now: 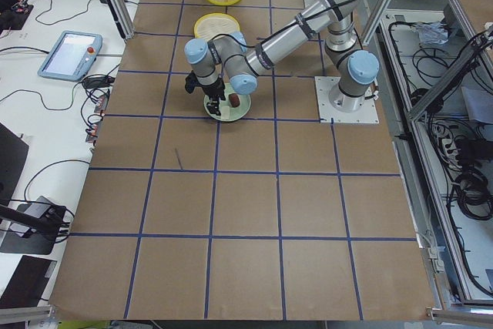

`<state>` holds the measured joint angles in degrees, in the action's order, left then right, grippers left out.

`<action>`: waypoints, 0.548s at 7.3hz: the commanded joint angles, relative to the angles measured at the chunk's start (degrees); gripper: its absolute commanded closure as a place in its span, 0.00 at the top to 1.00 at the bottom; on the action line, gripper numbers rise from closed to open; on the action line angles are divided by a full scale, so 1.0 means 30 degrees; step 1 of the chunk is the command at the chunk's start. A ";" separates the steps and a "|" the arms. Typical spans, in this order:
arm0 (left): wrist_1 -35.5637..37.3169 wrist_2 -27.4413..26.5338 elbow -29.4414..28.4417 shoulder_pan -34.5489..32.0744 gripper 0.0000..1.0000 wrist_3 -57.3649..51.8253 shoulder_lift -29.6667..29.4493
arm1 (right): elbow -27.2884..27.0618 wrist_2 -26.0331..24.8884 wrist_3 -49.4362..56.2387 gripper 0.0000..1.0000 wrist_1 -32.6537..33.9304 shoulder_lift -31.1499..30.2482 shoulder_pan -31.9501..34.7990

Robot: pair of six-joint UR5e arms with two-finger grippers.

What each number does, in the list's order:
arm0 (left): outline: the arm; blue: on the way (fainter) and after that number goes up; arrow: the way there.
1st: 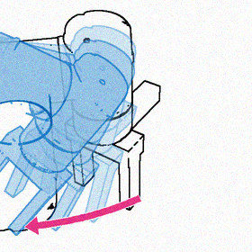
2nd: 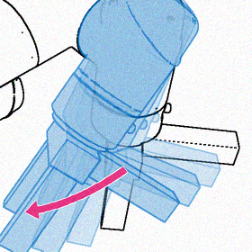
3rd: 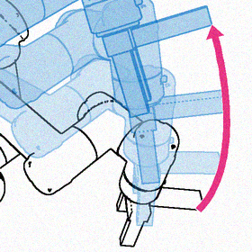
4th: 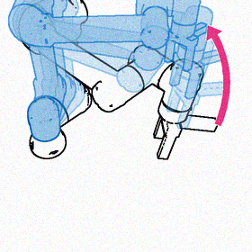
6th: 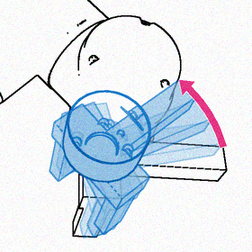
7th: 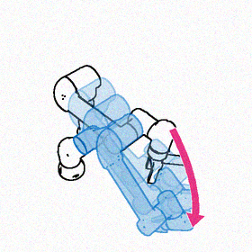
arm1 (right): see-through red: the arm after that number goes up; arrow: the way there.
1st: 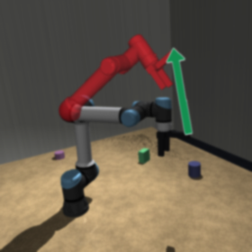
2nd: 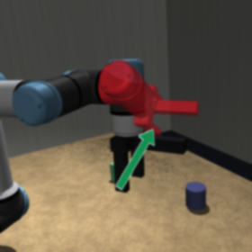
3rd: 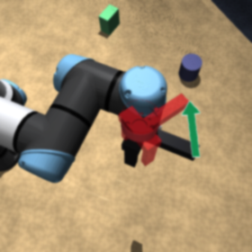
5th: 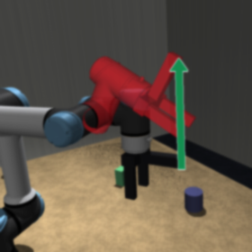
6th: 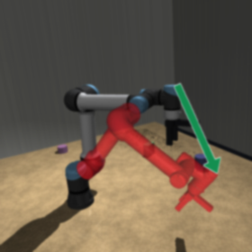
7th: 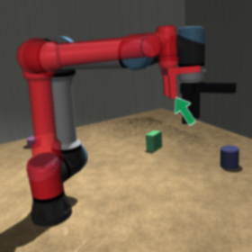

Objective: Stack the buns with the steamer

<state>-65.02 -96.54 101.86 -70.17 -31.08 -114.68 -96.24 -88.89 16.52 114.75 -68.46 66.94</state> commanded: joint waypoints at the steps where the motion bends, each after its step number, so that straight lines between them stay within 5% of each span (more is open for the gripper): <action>1: -0.0211 -0.0426 -0.0058 0.0012 0.39 -0.0041 -0.0153 | -0.2745 -0.0018 0.1020 0.89 0.4173 0.0057 -0.0164; 2: -0.0385 -0.0399 -0.0087 0.0012 0.23 -0.0099 -0.0124 | -0.3103 0.0040 0.2217 0.85 0.4665 0.0318 -0.0164; 4: -0.1441 -0.0341 -0.0643 -0.0075 0.16 -0.0100 0.0254 | -0.3426 0.0010 0.2434 0.53 0.4641 0.0467 -0.0164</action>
<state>-68.08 -97.66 100.76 -70.20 -31.35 -114.65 -105.50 -88.91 23.00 128.09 -67.32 66.46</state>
